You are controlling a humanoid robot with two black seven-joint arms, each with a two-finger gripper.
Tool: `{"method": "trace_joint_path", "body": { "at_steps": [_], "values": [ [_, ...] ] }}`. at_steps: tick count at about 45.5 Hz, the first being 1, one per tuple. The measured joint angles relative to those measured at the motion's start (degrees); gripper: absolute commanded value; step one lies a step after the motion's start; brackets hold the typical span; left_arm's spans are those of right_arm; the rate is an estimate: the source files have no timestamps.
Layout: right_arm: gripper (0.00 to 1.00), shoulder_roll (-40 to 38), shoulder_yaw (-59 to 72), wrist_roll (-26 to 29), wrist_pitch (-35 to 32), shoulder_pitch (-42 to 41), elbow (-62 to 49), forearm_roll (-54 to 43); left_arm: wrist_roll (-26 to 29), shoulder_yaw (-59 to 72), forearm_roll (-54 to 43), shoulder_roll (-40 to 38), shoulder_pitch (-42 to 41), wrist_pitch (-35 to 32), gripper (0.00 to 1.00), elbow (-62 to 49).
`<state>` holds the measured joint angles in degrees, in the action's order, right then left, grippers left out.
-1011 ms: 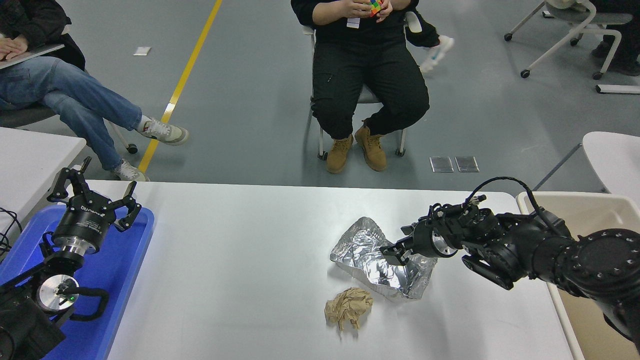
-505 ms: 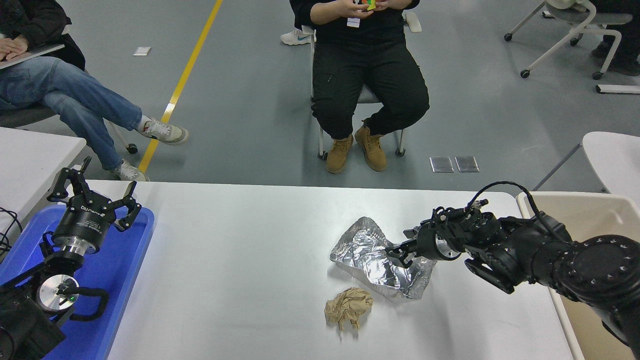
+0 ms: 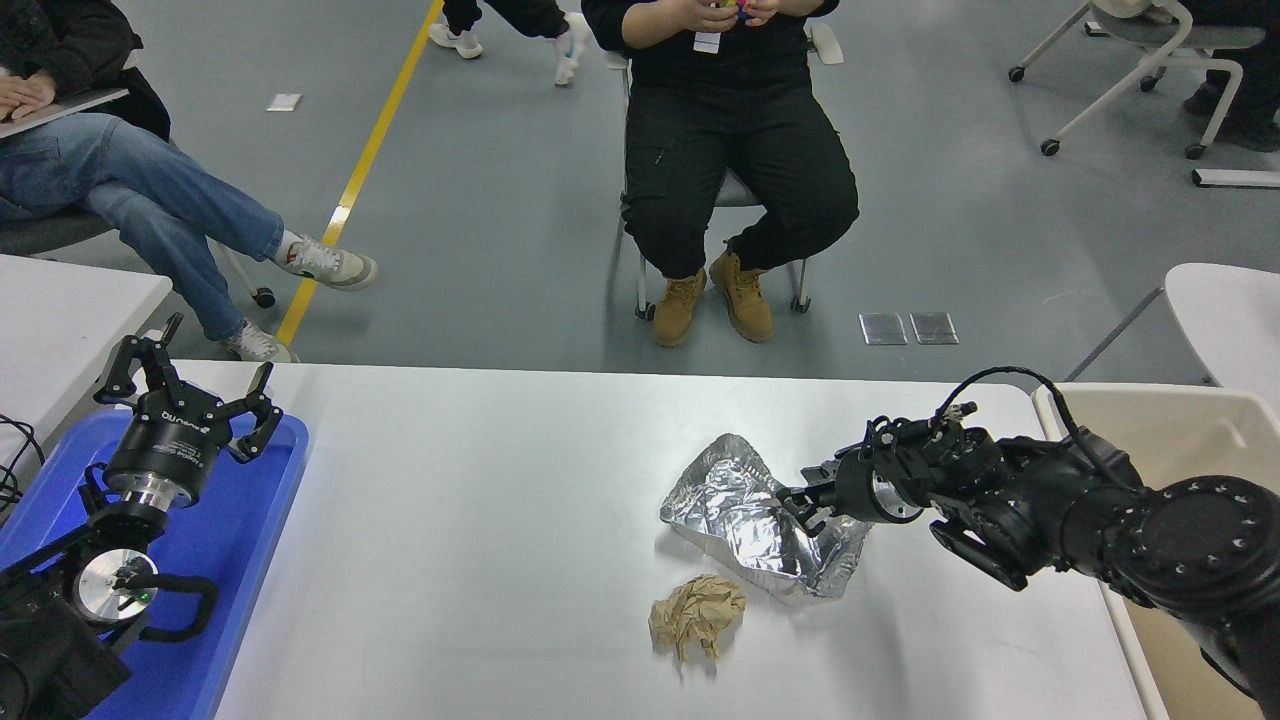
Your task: Clean the table surface
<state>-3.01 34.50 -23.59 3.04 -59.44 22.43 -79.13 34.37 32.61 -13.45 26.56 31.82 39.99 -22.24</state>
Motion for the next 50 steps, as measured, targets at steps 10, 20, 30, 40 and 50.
{"method": "trace_joint_path", "body": {
  "at_steps": [10,20,30,40,50],
  "values": [
    [0.04,0.05,-0.01,-0.23,0.07,0.02,-0.11,0.03,0.00,0.00,0.00,0.00,0.00,0.00,1.00,0.00],
    [0.00,0.08,0.04,-0.85,0.09,-0.01,-0.16,0.03,0.00,0.00,0.00,0.00,0.00,0.00,1.00,0.00],
    [0.00,0.14,0.10,-1.07,-0.24,-0.12,-0.58,0.07,0.00,0.00,0.00,0.00,0.00,0.00,1.00,0.00],
    [0.00,0.33,0.06,-1.16,-0.40,-0.13,-1.21,0.18,0.00,0.00,0.00,0.00,0.00,0.00,1.00,0.00],
    [0.00,0.28,-0.36,-1.71,-0.51,-0.54,-1.37,1.75,0.00,0.00,0.00,-0.02,0.00,0.00,1.00,0.00]
  ]
}}
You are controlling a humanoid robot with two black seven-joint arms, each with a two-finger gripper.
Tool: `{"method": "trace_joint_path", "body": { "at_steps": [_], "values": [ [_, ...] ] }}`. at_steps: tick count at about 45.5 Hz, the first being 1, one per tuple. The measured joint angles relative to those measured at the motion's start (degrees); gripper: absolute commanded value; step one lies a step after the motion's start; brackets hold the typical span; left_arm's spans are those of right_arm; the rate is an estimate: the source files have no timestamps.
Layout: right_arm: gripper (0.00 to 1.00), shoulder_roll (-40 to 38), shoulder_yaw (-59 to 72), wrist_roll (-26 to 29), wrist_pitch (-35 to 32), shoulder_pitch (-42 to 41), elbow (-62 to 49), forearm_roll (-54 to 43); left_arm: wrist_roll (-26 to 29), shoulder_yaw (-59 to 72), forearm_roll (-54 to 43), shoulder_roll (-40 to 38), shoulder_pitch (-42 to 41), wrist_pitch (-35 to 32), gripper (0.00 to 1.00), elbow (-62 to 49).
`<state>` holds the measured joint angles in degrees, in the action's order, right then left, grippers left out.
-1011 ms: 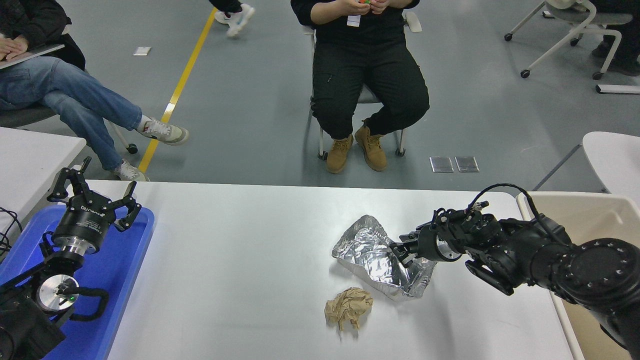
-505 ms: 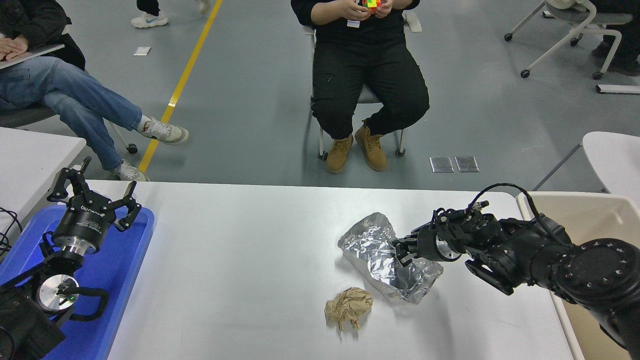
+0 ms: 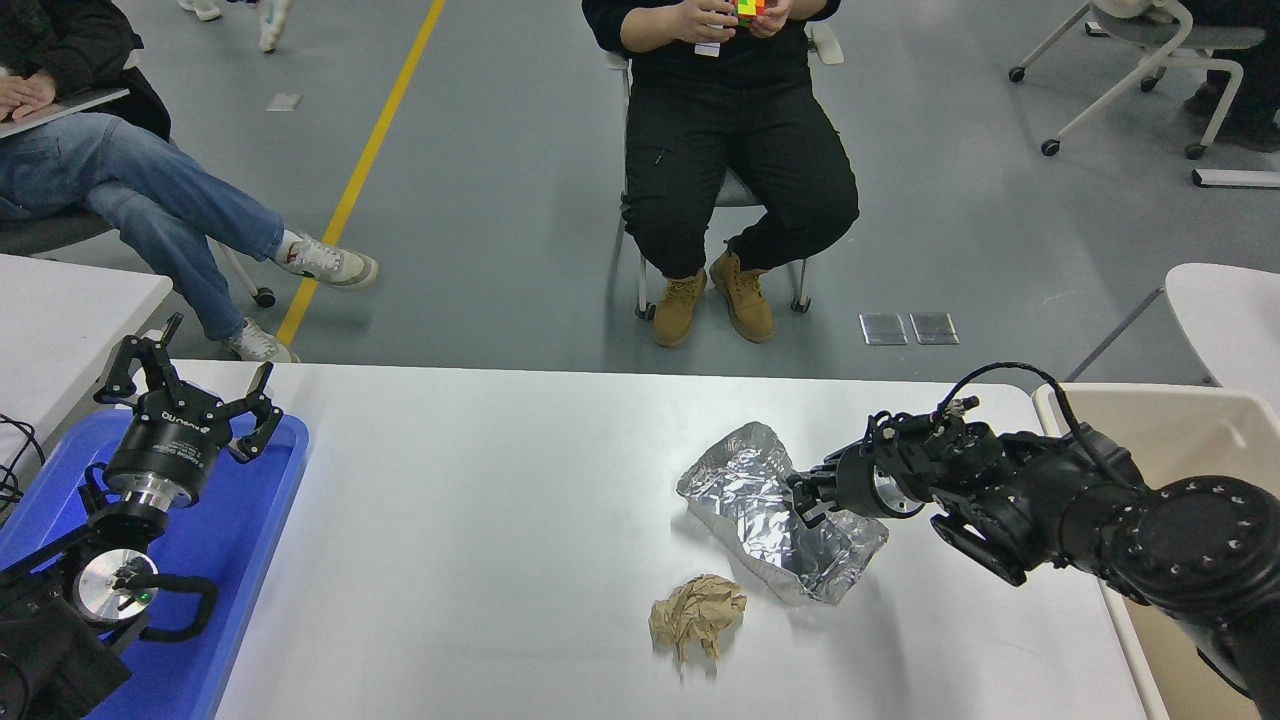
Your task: Clean the table surface
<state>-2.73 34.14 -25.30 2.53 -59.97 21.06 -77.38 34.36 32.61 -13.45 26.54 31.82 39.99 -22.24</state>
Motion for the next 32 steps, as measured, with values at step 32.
{"method": "trace_joint_path", "body": {
  "at_steps": [32],
  "values": [
    [0.00,-15.55,-2.00,-4.70,-1.85,-10.97,15.18,12.94,0.00,0.00,-0.01,0.03,0.00,0.00,1.00,0.00]
  ]
}}
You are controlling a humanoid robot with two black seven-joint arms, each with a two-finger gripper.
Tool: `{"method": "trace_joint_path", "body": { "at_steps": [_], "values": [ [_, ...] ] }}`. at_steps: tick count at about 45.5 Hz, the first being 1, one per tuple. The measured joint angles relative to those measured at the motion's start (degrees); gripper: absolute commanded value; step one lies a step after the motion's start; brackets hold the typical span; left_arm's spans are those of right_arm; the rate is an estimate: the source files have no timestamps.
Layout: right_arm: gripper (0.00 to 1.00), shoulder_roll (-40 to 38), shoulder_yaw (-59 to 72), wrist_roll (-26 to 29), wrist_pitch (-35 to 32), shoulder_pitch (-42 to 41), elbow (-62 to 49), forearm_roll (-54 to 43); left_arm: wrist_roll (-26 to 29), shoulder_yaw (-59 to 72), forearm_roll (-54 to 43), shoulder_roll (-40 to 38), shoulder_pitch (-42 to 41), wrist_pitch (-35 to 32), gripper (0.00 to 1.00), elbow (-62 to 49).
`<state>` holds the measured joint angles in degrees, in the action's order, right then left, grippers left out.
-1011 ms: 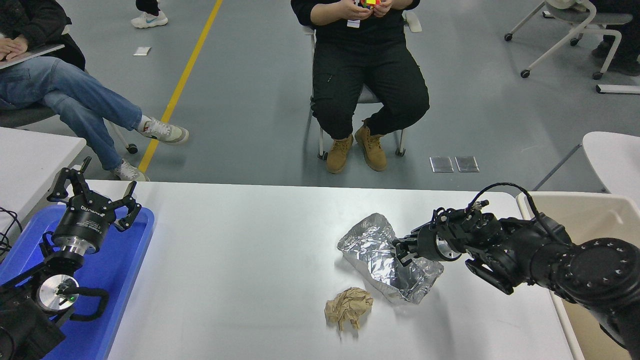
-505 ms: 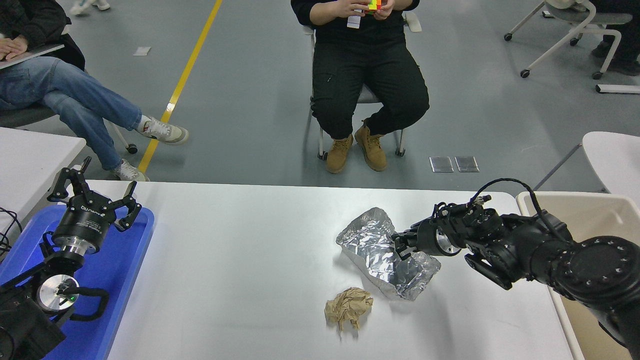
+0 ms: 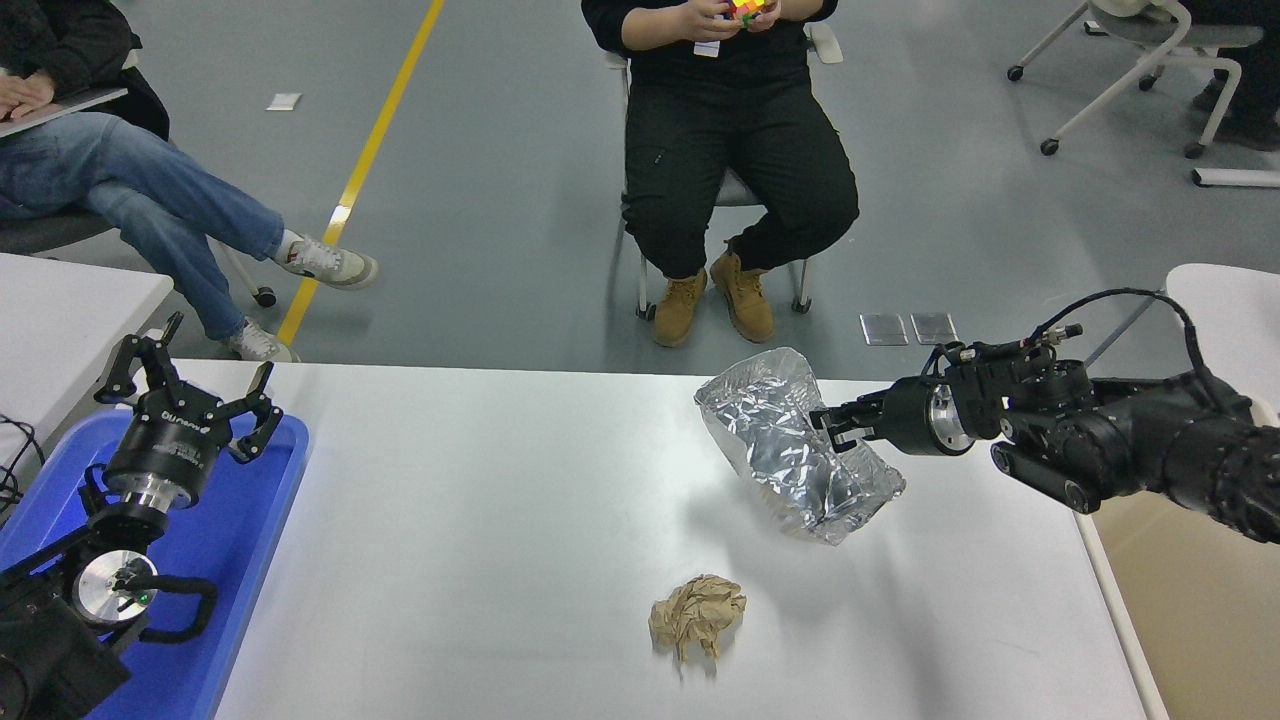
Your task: Clean the table surface
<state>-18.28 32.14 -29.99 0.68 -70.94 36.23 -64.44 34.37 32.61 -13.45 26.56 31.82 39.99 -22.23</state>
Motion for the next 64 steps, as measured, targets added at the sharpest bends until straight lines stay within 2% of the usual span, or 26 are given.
{"method": "trace_joint_path", "body": {
  "at_steps": [13,30,50,64],
  "values": [
    [0.00,-6.67,-1.40,-0.35,-2.67,-5.91,6.29,5.79,0.00,0.00,0.01,-0.01,0.00,0.00,1.00,0.00],
    [0.00,-13.34,-9.37,-0.88,-8.84,-8.30,6.70,11.23,0.00,0.00,0.01,-0.03,0.00,0.00,1.00,0.00],
    [0.00,-20.53,-13.58,-0.92,-16.61,-8.07,-1.45,20.10,0.00,0.00,0.00,-0.01,0.00,0.00,1.00,0.00],
    [0.00,-22.72,-14.07,-0.28,-22.19,-5.80,-13.08,26.64,0.00,0.00,0.00,-0.01,0.00,0.00,1.00,0.00]
  ]
}}
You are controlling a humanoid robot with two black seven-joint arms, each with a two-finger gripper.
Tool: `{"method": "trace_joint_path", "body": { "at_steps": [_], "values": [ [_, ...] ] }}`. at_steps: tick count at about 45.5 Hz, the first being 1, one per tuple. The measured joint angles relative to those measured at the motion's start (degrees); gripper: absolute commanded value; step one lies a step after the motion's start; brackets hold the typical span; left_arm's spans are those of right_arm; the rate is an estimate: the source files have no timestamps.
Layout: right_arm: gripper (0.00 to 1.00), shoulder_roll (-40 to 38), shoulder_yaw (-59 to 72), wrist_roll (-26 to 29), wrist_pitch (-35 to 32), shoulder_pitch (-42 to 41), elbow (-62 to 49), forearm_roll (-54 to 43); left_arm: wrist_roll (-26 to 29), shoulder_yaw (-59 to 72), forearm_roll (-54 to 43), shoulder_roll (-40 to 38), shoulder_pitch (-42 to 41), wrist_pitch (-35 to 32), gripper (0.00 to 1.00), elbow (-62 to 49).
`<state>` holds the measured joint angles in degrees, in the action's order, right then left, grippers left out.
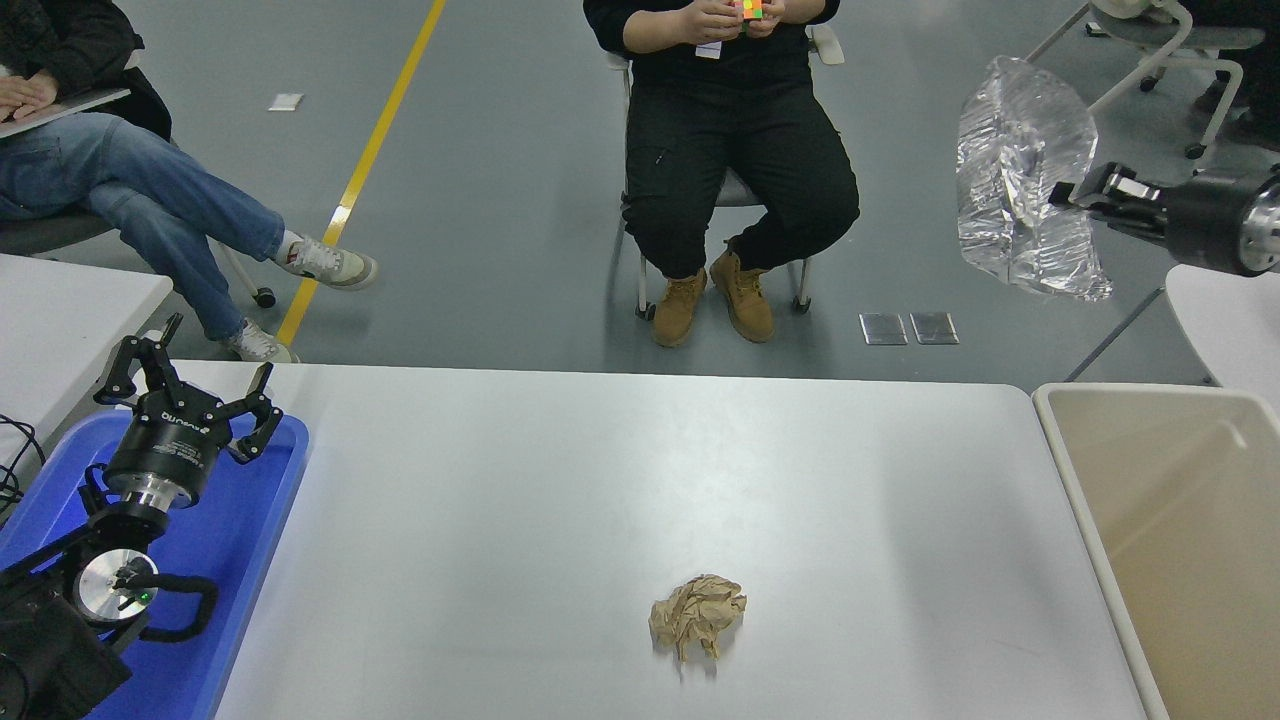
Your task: Clean the table surface
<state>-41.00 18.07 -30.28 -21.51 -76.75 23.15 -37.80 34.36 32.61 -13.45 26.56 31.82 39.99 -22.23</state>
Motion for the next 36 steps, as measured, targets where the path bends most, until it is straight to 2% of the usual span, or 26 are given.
{"method": "trace_joint_path", "body": {
  "at_steps": [11,26,36],
  "values": [
    [0.00,-0.44,-0.48,1.71,-1.88,2.70,-7.54,2.52,0.00,0.00,-0.01,0.00,0.00,0.00,1.00,0.00],
    [0.00,-0.42,-4.86,8.35,-2.61,7.61,-16.57,3.88,0.00,0.00,0.00,0.00,0.00,0.00,1.00,-0.01],
    [0.00,-0.42,-6.86,10.43,-2.61,11.23,-20.78,4.03,0.00,0.00,0.00,0.00,0.00,0.00,1.00,-0.01]
  ]
}}
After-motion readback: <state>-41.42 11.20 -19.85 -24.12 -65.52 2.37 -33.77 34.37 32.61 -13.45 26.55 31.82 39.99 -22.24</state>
